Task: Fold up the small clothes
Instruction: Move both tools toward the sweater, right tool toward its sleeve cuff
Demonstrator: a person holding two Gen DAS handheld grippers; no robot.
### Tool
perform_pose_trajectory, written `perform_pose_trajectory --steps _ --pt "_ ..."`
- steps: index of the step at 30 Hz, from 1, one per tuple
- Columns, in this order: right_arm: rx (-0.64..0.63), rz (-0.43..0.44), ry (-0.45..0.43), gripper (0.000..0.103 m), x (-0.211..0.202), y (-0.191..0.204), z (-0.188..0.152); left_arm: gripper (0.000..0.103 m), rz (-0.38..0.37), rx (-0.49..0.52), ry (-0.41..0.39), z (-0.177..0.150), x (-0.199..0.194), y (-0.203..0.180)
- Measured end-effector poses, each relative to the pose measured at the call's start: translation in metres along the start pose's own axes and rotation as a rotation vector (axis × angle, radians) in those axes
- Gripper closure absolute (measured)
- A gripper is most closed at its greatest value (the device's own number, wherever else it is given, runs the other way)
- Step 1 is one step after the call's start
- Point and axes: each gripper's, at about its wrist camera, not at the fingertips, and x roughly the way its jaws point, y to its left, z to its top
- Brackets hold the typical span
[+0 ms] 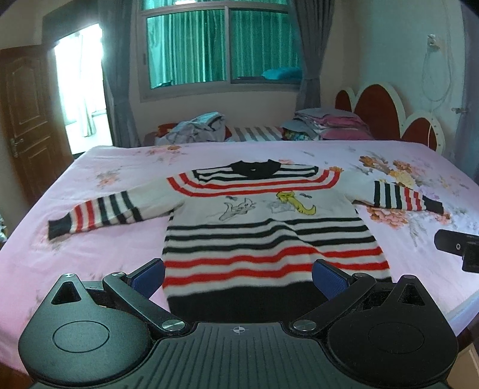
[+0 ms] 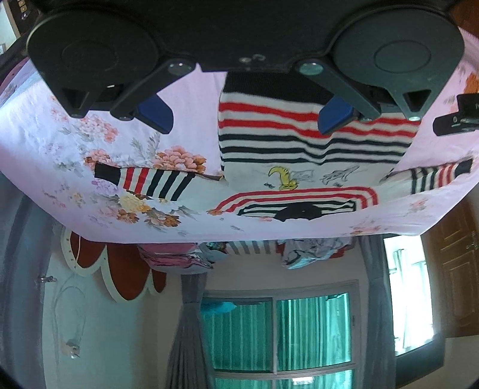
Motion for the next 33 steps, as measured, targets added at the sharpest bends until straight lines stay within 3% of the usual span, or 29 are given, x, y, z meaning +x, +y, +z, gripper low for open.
perform_pose_trajectory --steps 8,14,17,20,25,33 --pt "0.032 -0.052 0.006 0.000 0.037 0.008 0.020 0.000 -0.030 0.023 0.022 0.025 0.051 0.011" --pt "0.055 -0.100 0.026 0.000 0.066 -0.013 0.031 0.000 -0.043 0.012 0.052 0.039 0.093 -0.003" --pt "0.098 -0.123 0.024 0.000 0.088 -0.038 0.037 0.000 -0.082 -0.022 0.066 0.048 0.115 -0.012" --pt "0.142 -0.140 0.009 0.000 0.115 -0.067 0.045 0.000 -0.055 -0.030 0.055 0.057 0.137 -0.027" --pt "0.189 -0.177 0.030 0.000 0.173 -0.125 0.059 0.000 -0.092 -0.018 0.045 0.080 0.183 -0.065" --pt "0.292 -0.222 0.110 0.008 0.255 -0.215 0.065 0.000 -0.075 0.064 0.143 0.116 0.257 -0.146"
